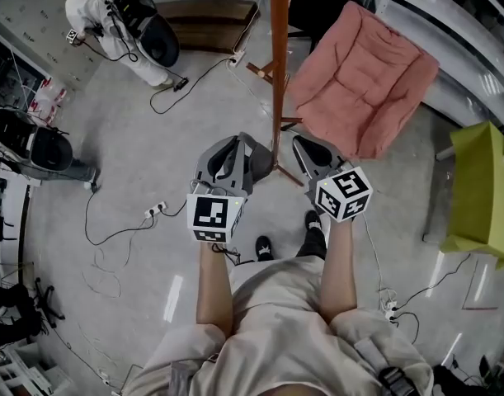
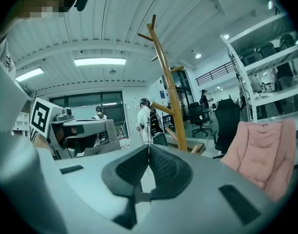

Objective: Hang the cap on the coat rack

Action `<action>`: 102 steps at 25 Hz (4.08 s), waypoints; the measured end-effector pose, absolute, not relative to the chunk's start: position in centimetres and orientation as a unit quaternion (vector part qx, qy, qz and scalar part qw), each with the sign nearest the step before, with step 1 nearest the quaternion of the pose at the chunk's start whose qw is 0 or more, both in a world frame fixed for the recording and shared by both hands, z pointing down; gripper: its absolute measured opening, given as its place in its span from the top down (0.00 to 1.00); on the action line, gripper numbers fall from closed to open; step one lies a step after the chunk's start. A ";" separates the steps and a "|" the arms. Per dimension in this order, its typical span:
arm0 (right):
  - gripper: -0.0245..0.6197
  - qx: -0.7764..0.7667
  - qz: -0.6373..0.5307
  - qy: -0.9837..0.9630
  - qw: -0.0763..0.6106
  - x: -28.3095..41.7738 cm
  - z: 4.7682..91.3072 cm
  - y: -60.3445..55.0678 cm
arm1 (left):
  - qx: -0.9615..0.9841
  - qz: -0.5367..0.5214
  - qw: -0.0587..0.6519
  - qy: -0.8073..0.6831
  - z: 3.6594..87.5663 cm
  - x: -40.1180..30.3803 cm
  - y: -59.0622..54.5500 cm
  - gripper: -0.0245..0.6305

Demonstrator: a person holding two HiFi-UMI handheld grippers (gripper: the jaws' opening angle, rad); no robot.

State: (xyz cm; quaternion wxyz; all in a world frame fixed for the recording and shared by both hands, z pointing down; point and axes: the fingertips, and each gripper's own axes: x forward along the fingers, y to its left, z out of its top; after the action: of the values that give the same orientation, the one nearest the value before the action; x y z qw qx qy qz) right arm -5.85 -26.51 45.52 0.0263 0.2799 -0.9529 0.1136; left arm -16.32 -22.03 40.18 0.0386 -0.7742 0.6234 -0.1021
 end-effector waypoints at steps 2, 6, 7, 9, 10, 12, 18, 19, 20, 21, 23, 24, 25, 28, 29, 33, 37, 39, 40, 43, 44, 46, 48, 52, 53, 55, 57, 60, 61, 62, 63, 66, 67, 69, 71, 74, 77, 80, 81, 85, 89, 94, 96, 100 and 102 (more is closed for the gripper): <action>0.95 0.282 0.113 -0.952 0.025 -5.7 45.3 -27.2 | -0.776 -0.102 0.041 0.622 39.9 -16.2 -22.8 0.94; 0.95 0.288 0.105 -0.952 0.022 -5.4 44.7 -28.8 | -0.779 -0.096 0.052 0.617 39.1 -15.9 -24.3 0.94; 0.95 0.289 0.104 -0.951 0.019 -5.3 44.5 -29.2 | -0.780 -0.094 0.056 0.616 38.8 -15.9 -24.7 0.94; 0.95 0.291 0.100 -0.951 0.018 -5.2 44.2 -29.7 | -0.781 -0.094 0.060 0.614 38.4 -15.8 -25.3 0.94; 0.95 0.292 0.098 -0.951 0.019 -5.2 44.1 -30.0 | -0.781 -0.092 0.061 0.614 38.1 -15.8 -25.6 0.94; 0.95 0.295 0.095 -0.951 0.019 -5.1 43.9 -30.4 | -0.782 -0.084 0.063 0.614 37.5 -15.8 -26.3 0.94; 0.95 0.309 0.088 -0.947 0.016 -4.1 43.6 -32.3 | -0.784 -0.075 0.077 0.611 36.3 -15.7 -28.2 0.94; 0.95 0.312 0.087 -0.946 0.015 -3.9 43.5 -32.7 | -0.785 -0.074 0.079 0.610 36.2 -15.6 -28.6 0.94; 0.95 0.314 0.087 -0.945 0.014 -3.7 43.5 -33.1 | -0.786 -0.073 0.080 0.609 36.1 -15.6 -28.9 0.94; 0.95 0.317 0.086 -0.945 0.014 -3.6 43.4 -33.4 | -0.787 -0.070 0.080 0.608 36.0 -15.6 -29.3 0.94; 0.95 0.319 0.084 -0.944 0.015 -3.6 43.3 -34.0 | -0.788 -0.062 0.078 0.607 35.7 -15.7 -29.9 0.94; 0.95 0.319 0.083 -0.944 0.015 -3.6 43.3 -34.2 | -0.788 -0.060 0.077 0.608 35.6 -15.7 -30.2 0.94; 0.95 0.320 0.082 -0.944 0.016 -3.6 43.2 -34.5 | -0.788 -0.059 0.078 0.608 35.5 -15.8 -30.4 0.94; 0.95 0.322 0.081 -0.943 0.015 -3.4 43.1 -35.5 | -0.789 -0.059 0.083 0.606 35.0 -15.6 -31.3 0.94; 0.95 0.322 0.082 -0.943 0.013 -3.4 43.0 -35.8 | -0.790 -0.059 0.086 0.604 34.9 -15.5 -31.5 0.94; 0.95 0.323 0.083 -0.943 0.008 -3.4 42.9 -36.5 | -0.791 -0.058 0.091 0.603 34.3 -15.6 -32.1 0.94; 0.95 0.324 0.085 -0.942 0.009 -3.6 42.8 -37.1 | -0.790 -0.061 0.089 0.604 34.2 -16.0 -32.7 0.94; 0.95 0.324 0.084 -0.942 0.011 -3.7 42.7 -37.4 | -0.789 -0.066 0.087 0.605 34.3 -16.4 -33.1 0.94; 0.95 0.325 0.084 -0.942 0.012 -3.7 42.7 -37.5 | -0.789 -0.068 0.085 0.605 34.4 -16.5 -33.3 0.94; 0.95 0.328 0.085 -0.941 0.011 -3.4 42.6 -37.8 | -0.787 -0.067 0.080 0.608 34.7 -16.9 -33.7 0.94; 0.95 0.329 0.086 -0.940 0.011 -3.3 42.6 -37.9 | -0.786 -0.067 0.078 0.609 34.7 -17.1 -33.8 0.94; 0.95 0.330 0.087 -0.940 0.011 -3.1 42.6 -38.0 | -0.784 -0.067 0.075 0.612 34.9 -17.4 -33.9 0.94; 0.95 0.330 0.088 -0.940 0.013 -3.0 42.8 -38.2 | -0.783 -0.069 0.072 0.614 35.2 -17.7 -34.2 0.94; 0.95 0.332 0.092 -0.939 0.015 -2.8 43.3 -38.5 | -0.782 -0.071 0.061 0.616 36.1 -17.9 -34.8 0.94; 0.95 0.332 0.093 -0.938 0.016 -2.7 43.4 -38.6 | -0.783 -0.070 0.057 0.616 36.4 -18.0 -34.9 0.94; 0.95 0.333 0.095 -0.938 0.016 -2.6 43.5 -38.7 | -0.785 -0.065 0.049 0.615 36.8 -18.1 -35.2 0.94; 0.95 0.334 0.095 -0.937 0.017 -2.6 43.6 -38.8 | -0.786 -0.066 0.043 0.613 37.4 -18.3 -35.5 0.94; 0.95 0.337 0.095 -0.937 0.020 -2.5 43.8 -38.8 | -0.789 -0.075 0.038 0.608 38.3 -18.1 -35.9 0.94; 0.95 0.338 0.095 -0.936 0.021 -2.5 43.9 -38.7 | -0.791 -0.077 0.037 0.606 38.5 -17.9 -35.9 0.94; 0.95 0.339 0.096 -0.936 0.022 -2.3 43.9 -38.7 | -0.792 -0.078 0.036 0.605 38.7 -17.8 -36.0 0.94; 0.95 0.341 0.096 -0.935 0.023 -2.2 44.0 -38.6 | -0.792 -0.080 0.035 0.604 38.9 -17.7 -36.1 0.94; 0.95 0.347 0.098 -0.932 0.025 -1.6 44.1 -38.6 | -0.794 -0.083 0.031 0.601 39.3 -17.4 -36.4 0.94; 0.95 0.350 0.099 -0.931 0.025 -1.4 44.1 -38.6 | -0.795 -0.084 0.030 0.600 39.4 -17.3 -36.5 0.94; 0.95 0.354 0.101 -0.929 0.026 -1.1 44.3 -38.6 | -0.795 -0.090 0.031 0.599 39.7 -17.1 -36.6 0.94; 0.95 0.356 0.102 -0.929 0.027 -0.9 44.5 -38.5 | -0.794 -0.095 0.032 0.599 40.0 -17.0 -36.7 0.94; 0.95 0.357 0.101 -0.928 0.031 -0.5 44.7 -38.2 | -0.796 -0.093 0.031 0.598 40.3 -16.5 -36.7 0.94; 0.95 0.359 0.101 -0.927 0.033 0.0 45.0 -38.0 | -0.795 -0.092 0.028 0.599 40.6 -16.3 -36.6 0.91; 0.95 0.360 0.102 -0.927 0.035 -0.2 45.2 -37.6 | -0.794 -0.092 0.024 0.601 40.9 -16.7 -36.2 0.85; 0.95 0.360 0.102 -0.927 0.036 -0.3 45.2 -37.4 | -0.794 -0.090 0.023 0.601 40.8 -16.8 -36.0 0.84; 0.95 0.356 0.107 -0.928 0.038 -0.7 45.7 -36.3 | -0.794 -0.086 0.019 0.601 41.0 -17.0 -34.8 0.84; 0.95 0.353 0.122 -0.927 0.036 -1.5 46.5 -34.4 | -0.795 -0.083 0.012 0.600 41.5 -17.5 -32.9 0.84; 0.95 0.354 0.140 -0.924 0.047 -2.4 48.1 -31.5 | -0.797 -0.091 -0.007 0.597 43.0 -18.0 -30.3 0.84; 0.95 0.356 0.147 -0.921 0.049 -2.7 48.6 -30.4 | -0.797 -0.094 -0.012 0.596 43.5 -18.2 -29.2 0.84; 0.95 0.360 0.151 -0.919 0.054 -3.9 49.0 -27.6 | -0.799 -0.088 -0.018 0.595 43.6 -19.3 -26.7 0.84; 0.95 0.361 0.151 -0.918 0.056 -4.9 49.0 -26.2 | -0.800 -0.084 -0.018 0.594 43.6 -20.1 -25.3 0.84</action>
State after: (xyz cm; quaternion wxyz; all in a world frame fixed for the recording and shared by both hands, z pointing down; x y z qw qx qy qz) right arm -4.90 -26.17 49.05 0.0559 0.3615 -0.9184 0.1508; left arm -20.06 -25.34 43.58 -0.0181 -0.7999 0.5940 -0.0840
